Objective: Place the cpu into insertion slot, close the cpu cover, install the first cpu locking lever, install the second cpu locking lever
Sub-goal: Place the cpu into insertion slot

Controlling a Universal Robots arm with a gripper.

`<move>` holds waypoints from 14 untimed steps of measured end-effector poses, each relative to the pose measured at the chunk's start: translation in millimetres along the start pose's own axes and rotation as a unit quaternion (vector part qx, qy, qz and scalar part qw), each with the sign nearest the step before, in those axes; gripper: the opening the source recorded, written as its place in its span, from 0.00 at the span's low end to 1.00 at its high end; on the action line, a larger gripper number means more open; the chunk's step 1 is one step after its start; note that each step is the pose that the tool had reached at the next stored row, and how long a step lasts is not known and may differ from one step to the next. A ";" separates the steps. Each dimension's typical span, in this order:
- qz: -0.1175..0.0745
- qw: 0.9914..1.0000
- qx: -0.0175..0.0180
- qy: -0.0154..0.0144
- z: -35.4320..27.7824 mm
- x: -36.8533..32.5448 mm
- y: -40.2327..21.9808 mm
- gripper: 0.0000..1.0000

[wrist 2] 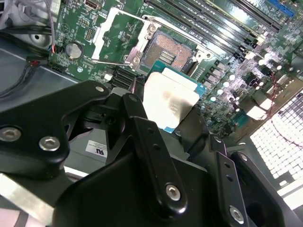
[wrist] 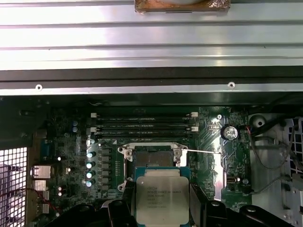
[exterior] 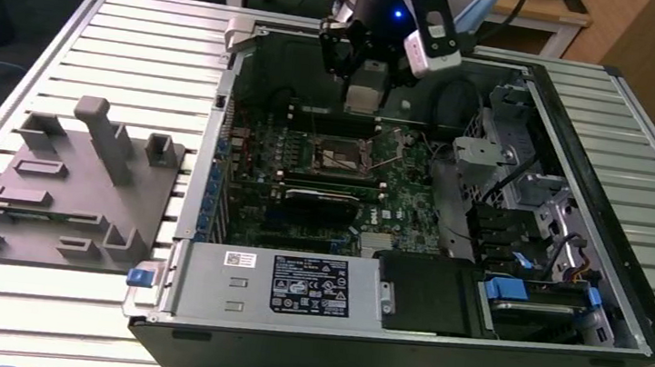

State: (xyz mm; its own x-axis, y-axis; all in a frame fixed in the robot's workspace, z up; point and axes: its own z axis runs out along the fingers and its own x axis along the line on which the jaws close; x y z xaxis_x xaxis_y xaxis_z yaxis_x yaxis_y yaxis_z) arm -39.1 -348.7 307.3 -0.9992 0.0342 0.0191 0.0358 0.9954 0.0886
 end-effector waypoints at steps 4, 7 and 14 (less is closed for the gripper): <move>0.027 1.000 0.000 -0.002 1.0 0.0 -0.1 0.54; 0.052 0.999 -0.001 -0.005 1.6 0.0 -0.1 0.54; 0.110 0.994 -0.002 -0.010 2.9 -0.1 -0.3 0.54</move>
State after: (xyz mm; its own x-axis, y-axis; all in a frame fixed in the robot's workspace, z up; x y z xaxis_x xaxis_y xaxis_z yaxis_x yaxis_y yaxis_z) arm -39.1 -348.7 304.4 -0.9672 0.2535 0.0192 0.2542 0.9631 0.0884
